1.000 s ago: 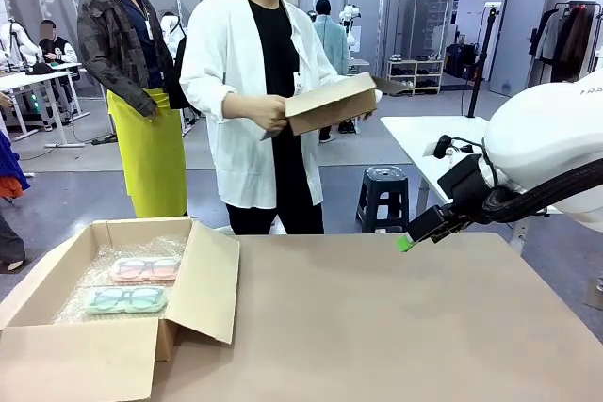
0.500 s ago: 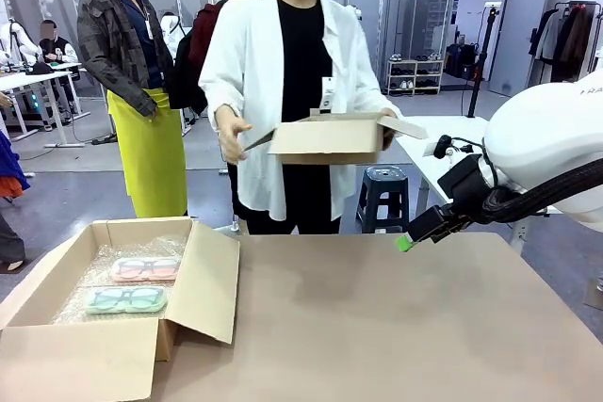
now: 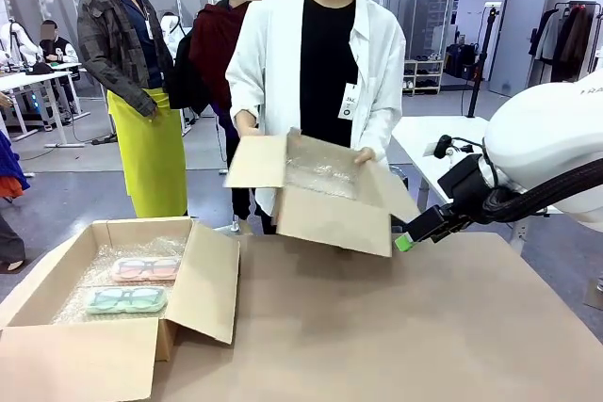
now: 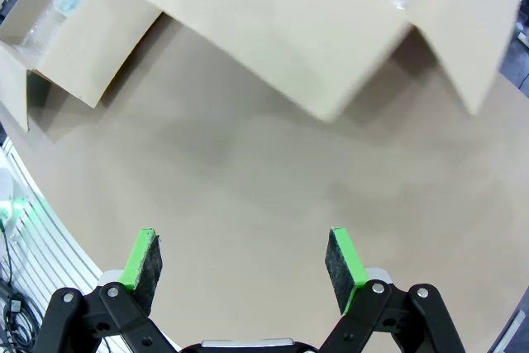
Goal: Pack the glasses set securely to prepare it for shipping.
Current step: Position the Package Box on the left side of the table.
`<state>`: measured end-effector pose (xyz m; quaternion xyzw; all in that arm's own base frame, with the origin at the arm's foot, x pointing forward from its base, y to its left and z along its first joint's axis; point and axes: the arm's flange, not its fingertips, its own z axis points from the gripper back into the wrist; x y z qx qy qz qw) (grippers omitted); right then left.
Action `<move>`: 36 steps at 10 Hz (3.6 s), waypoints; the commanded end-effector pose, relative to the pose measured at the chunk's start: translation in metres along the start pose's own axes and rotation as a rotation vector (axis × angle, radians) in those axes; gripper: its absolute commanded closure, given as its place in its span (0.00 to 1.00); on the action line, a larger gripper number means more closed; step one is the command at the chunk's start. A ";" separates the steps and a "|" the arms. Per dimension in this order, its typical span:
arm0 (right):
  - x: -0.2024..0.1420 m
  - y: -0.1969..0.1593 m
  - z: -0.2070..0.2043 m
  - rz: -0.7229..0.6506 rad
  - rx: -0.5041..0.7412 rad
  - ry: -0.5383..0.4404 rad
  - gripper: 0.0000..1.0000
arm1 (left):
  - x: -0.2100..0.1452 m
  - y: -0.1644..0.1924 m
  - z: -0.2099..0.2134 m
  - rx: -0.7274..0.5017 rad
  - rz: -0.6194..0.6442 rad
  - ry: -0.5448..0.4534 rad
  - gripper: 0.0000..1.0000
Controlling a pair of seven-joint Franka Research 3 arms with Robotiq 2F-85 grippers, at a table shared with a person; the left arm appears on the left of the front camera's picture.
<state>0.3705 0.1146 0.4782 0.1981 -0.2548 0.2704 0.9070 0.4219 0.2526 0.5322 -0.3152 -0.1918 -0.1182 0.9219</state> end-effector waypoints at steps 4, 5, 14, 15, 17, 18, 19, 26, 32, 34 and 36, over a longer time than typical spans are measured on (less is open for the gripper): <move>-0.002 0.005 -0.002 -0.014 -0.013 -0.005 0.00 | 0.074 -0.213 -0.094 0.182 -0.443 0.218 0.03; -0.002 0.005 -0.002 -0.014 -0.013 -0.005 0.00 | 0.077 -0.231 -0.112 0.196 -0.470 0.237 0.03; -0.002 0.005 -0.002 -0.014 -0.013 -0.005 0.00 | 0.065 -0.232 -0.166 0.251 -0.551 0.234 0.00; -0.002 0.005 -0.002 -0.014 -0.013 -0.005 0.00 | 0.064 -0.231 -0.168 0.238 -0.552 0.239 0.00; -0.002 0.005 -0.002 -0.014 -0.013 -0.005 0.00 | 0.072 -0.231 -0.166 0.236 -0.532 0.251 0.00; -0.002 0.005 -0.002 -0.014 -0.013 -0.005 0.00 | 0.072 -0.231 -0.166 0.236 -0.532 0.251 0.00; -0.002 0.005 -0.002 -0.014 -0.013 -0.005 0.00 | 0.072 -0.231 -0.166 0.236 -0.532 0.251 0.00; -0.002 0.005 -0.002 -0.014 -0.013 -0.005 0.00 | 0.072 -0.231 -0.166 0.236 -0.532 0.251 0.00; -0.002 0.005 -0.002 -0.014 -0.013 -0.005 0.00 | 0.072 -0.231 -0.166 0.236 -0.532 0.251 0.00; -0.002 0.005 -0.002 -0.014 -0.013 -0.005 0.00 | 0.072 -0.231 -0.166 0.236 -0.532 0.251 0.00; -0.002 0.005 -0.002 -0.014 -0.013 -0.005 0.00 | 0.072 -0.231 -0.166 0.236 -0.532 0.251 0.00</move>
